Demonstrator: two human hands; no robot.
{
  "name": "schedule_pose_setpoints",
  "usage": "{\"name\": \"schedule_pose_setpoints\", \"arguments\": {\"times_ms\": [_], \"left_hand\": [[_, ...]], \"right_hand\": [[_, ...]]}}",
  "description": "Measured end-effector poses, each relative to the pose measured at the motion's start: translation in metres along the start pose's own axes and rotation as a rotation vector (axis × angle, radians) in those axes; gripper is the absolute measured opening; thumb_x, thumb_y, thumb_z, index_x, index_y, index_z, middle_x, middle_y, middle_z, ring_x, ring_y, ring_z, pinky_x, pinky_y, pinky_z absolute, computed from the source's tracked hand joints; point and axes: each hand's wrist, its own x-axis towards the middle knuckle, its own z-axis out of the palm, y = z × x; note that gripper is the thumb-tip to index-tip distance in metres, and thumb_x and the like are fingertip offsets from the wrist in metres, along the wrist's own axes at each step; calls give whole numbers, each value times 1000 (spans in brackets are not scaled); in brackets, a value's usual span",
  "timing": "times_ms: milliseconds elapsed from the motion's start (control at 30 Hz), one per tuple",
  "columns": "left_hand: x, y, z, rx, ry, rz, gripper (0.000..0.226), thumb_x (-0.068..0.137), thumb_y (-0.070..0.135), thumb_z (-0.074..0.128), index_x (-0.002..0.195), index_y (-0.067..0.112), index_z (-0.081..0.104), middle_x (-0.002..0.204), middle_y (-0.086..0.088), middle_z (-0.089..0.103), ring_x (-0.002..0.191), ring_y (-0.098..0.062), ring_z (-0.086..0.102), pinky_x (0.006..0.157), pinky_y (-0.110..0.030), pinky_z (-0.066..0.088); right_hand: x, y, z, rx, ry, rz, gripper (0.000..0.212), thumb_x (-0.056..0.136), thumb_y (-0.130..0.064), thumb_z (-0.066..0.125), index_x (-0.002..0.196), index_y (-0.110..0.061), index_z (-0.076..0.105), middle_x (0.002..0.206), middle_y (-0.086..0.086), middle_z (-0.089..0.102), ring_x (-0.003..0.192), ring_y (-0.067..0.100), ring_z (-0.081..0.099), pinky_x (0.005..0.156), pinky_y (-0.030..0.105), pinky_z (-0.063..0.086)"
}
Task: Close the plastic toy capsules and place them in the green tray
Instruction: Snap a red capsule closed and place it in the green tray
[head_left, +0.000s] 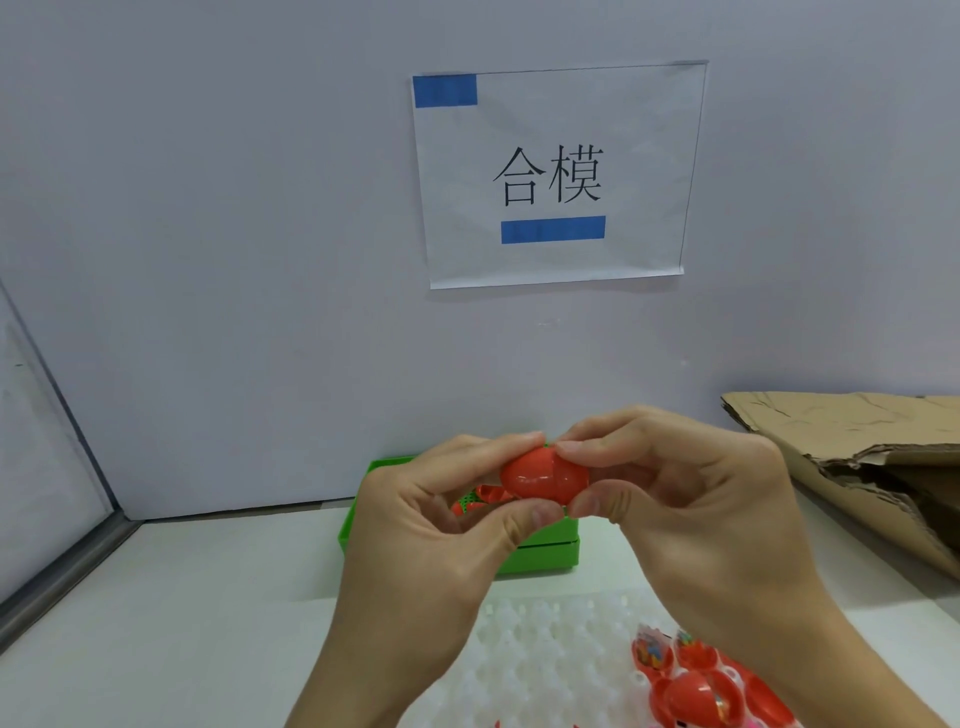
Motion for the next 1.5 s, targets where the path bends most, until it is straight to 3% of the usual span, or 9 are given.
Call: {"name": "schedule_pose_setpoints", "arguments": {"times_ms": [433,600,767,1000,1200,1333,1500], "left_hand": [[0,-1,-1,20,15,-6,37,58,18,79,95,16,79,87,-5,76,82,-18,73,71,-17,55],[0,1,0,33,30,-17,37,54,25,79,91,21,81,80,-5,74,75,-15,71,67,-16,54],[0,1,0,55,47,-20,36,52,25,78,87,24,81,78,-2,75,74,-13,71,66,-14,53],[0,0,-1,153,27,-24,36,57,-5,83,84,19,82,75,0,75,71,-7,69,65,-11,50],[-2,4,0,290,-10,-20,36,61,-5,82,79,26,81,70,6,71,68,-2,66,64,-10,47],[-3,-2,0,389,-39,10,30,67,-6,81,81,20,82,70,4,68,69,-9,65,64,-19,53],[-3,-9,-1,463,-59,21,31,73,5,78,88,31,77,73,5,67,72,-12,65,70,-35,56]], "right_hand": [[-2,3,3,46,32,-10,40,67,22,75,81,-15,77,85,-1,73,77,15,74,70,20,58],[-1,1,4,17,22,-40,32,66,6,76,85,-20,77,83,-6,72,78,14,72,71,20,58],[-1,4,3,-20,8,-61,29,66,3,77,85,-19,77,82,-8,72,79,15,72,70,22,58],[-1,9,1,-101,-28,-98,28,68,3,76,84,-20,77,80,-12,72,80,14,73,67,24,59],[-3,8,-2,-88,-89,-84,23,70,5,75,81,-15,77,79,-8,73,71,12,73,62,22,59],[-3,10,-2,-143,-112,-72,33,68,16,78,81,-14,78,78,-10,73,71,10,72,62,20,58],[-6,13,1,-230,-125,-69,22,70,12,79,77,-9,80,76,-8,72,70,7,71,61,18,57]]}}
